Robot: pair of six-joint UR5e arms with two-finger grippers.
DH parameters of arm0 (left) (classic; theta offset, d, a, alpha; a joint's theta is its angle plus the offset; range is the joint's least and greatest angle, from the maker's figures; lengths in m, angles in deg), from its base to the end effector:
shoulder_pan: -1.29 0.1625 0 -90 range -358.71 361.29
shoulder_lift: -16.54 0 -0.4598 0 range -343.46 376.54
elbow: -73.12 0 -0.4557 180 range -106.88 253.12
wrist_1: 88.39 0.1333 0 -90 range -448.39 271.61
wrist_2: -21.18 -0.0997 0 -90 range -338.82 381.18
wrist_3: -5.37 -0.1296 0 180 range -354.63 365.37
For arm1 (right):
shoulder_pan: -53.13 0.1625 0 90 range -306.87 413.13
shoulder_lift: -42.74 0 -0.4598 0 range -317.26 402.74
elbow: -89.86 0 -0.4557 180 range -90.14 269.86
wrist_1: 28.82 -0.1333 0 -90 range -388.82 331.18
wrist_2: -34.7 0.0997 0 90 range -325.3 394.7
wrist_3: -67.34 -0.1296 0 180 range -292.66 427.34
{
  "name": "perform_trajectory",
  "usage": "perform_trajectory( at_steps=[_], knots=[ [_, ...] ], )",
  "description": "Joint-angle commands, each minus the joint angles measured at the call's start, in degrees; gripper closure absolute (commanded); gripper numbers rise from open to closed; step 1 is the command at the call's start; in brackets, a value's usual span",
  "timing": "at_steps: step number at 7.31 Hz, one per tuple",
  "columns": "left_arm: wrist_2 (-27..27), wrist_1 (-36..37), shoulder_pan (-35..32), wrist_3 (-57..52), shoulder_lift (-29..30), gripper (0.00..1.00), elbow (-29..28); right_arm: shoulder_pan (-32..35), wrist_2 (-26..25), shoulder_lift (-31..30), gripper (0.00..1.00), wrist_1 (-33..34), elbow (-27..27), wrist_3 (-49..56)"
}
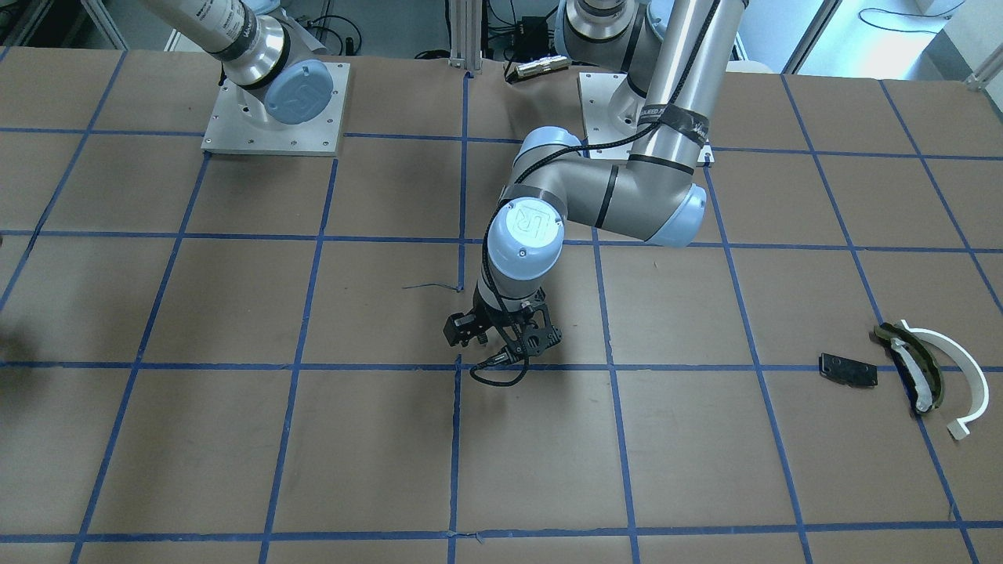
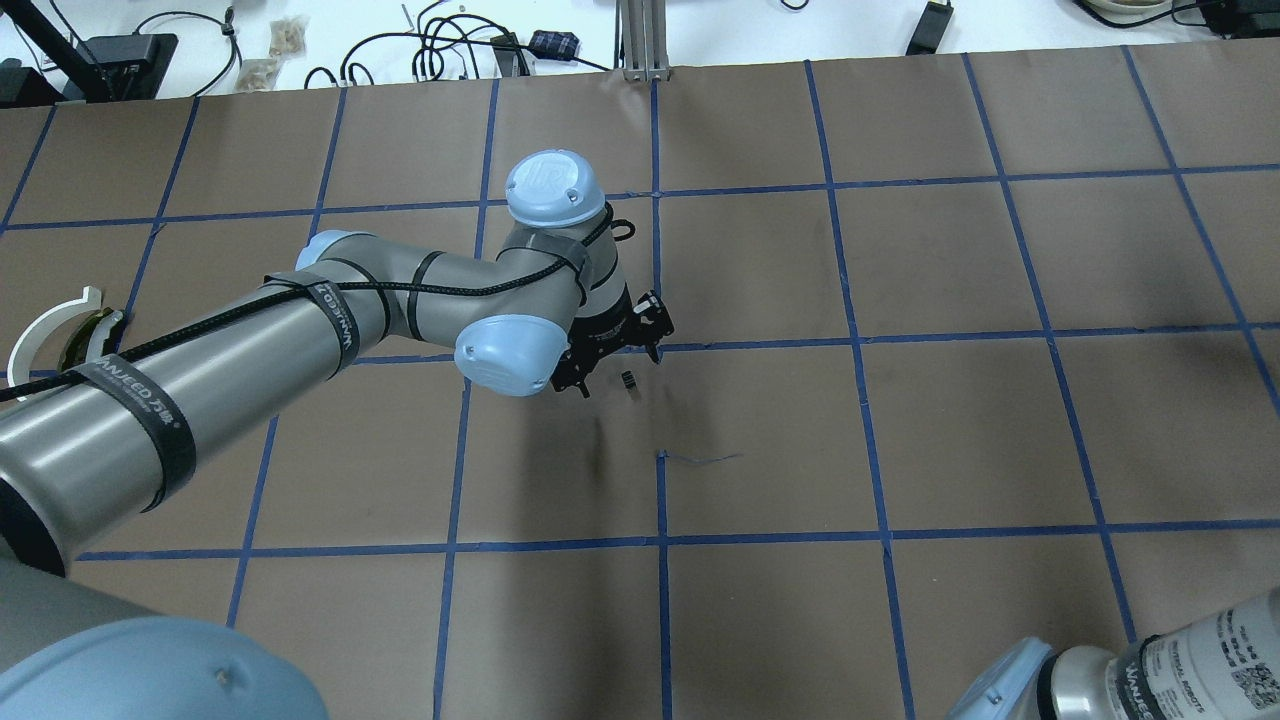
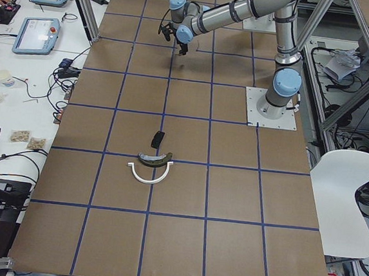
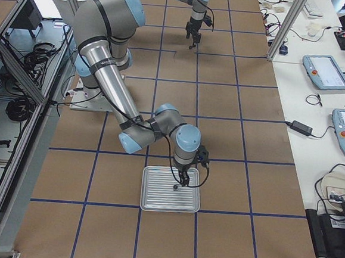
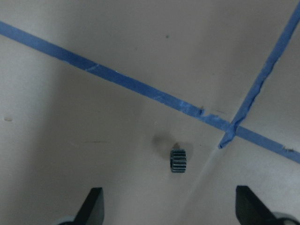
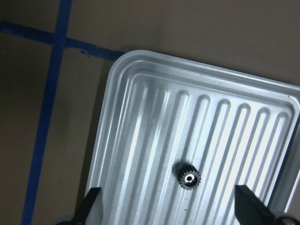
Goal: Place bearing gear from tray to pile
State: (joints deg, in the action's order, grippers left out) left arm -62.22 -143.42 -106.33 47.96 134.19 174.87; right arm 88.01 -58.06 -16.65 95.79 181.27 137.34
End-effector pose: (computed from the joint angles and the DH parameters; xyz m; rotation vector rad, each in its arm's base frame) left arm -0.3395 -0.5794 0.1445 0.6714 -3.0006 -0.1918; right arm -0.5229 -0.5194 0.1918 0.3970 -3.0534 -0.0338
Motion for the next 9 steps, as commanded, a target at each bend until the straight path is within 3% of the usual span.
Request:
perform_trajectory(
  at_steps=[1,2,3,4,5,6,9],
  knots=[
    [-0.8,0.6,-0.9,-2.7,0.6,0.09,0.5,-1.2,-0.2,4.3,0.04,0.0,-1.8,1.5],
    [-1.2,0.6,-1.0,-3.0,1.0,0.20,0.5,-1.2,-0.3,4.6,0.04,-0.1,-1.4,2.0],
    [-1.2,0.6,-1.0,-2.9,1.1,0.41,0.5,-1.3,-0.3,4.9,0.04,-0.1,-1.7,2.2],
    [-0.7,0.9,-1.0,-2.3,1.2,0.53,0.5,-1.3,-0.2,5.2,0.04,-0.1,-1.6,2.2],
    [-0.5,0.5,-1.2,-2.1,0.4,0.88,0.6,-1.3,-0.4,5.9,0.07,-0.1,-1.4,2.9],
    [-0.7,0.8,-1.2,-1.9,0.7,1.00,0.8,-1.3,-0.4,6.1,0.11,-0.1,-1.8,5.0],
    [-1.1,-0.2,-0.7,-2.8,-2.4,1.00,0.6,-1.3,-0.2,6.0,0.49,-0.2,-1.9,5.4]
  ],
)
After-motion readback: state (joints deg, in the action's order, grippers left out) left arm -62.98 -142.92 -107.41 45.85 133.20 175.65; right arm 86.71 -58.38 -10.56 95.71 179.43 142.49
